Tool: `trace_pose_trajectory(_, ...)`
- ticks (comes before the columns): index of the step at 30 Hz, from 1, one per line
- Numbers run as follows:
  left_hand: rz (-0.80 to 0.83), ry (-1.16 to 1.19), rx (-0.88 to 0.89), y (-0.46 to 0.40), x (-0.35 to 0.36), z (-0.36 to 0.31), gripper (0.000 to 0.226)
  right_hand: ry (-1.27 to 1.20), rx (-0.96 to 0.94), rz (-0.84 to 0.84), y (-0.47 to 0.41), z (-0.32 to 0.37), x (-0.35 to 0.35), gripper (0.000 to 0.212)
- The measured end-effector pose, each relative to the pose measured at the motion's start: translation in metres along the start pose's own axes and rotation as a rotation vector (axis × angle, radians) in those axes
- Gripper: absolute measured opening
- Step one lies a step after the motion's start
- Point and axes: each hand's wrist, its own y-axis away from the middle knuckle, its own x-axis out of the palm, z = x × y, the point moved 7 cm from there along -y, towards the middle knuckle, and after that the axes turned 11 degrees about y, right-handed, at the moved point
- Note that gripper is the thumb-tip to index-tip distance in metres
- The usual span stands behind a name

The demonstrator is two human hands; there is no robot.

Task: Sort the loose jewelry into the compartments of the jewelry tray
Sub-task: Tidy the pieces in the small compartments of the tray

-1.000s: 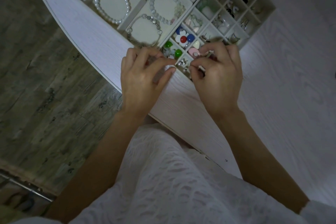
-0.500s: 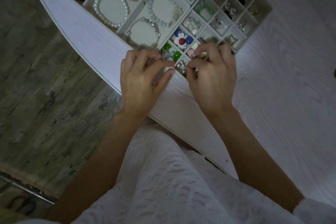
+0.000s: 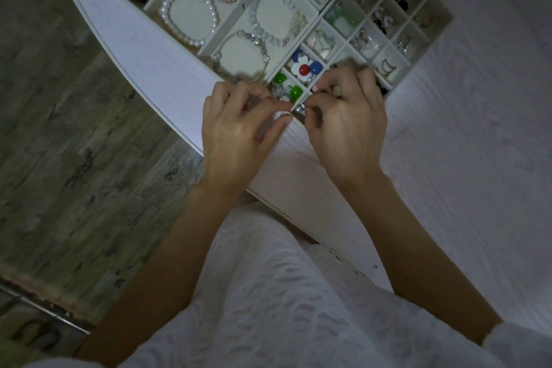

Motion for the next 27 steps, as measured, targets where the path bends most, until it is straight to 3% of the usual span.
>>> trace_pose_trajectory(15,0.039,-0.007,0.04,-0.004,0.0,-0.001,0.013,-0.178,0.121,0.007,0.014,-0.038,-0.014,0.009)
trace_pose_trajectory(27,0.121,-0.032,0.033,-0.006,-0.001,-0.004,0.017,-0.108,-0.004,0.078,0.008,-0.012,-0.005,0.012)
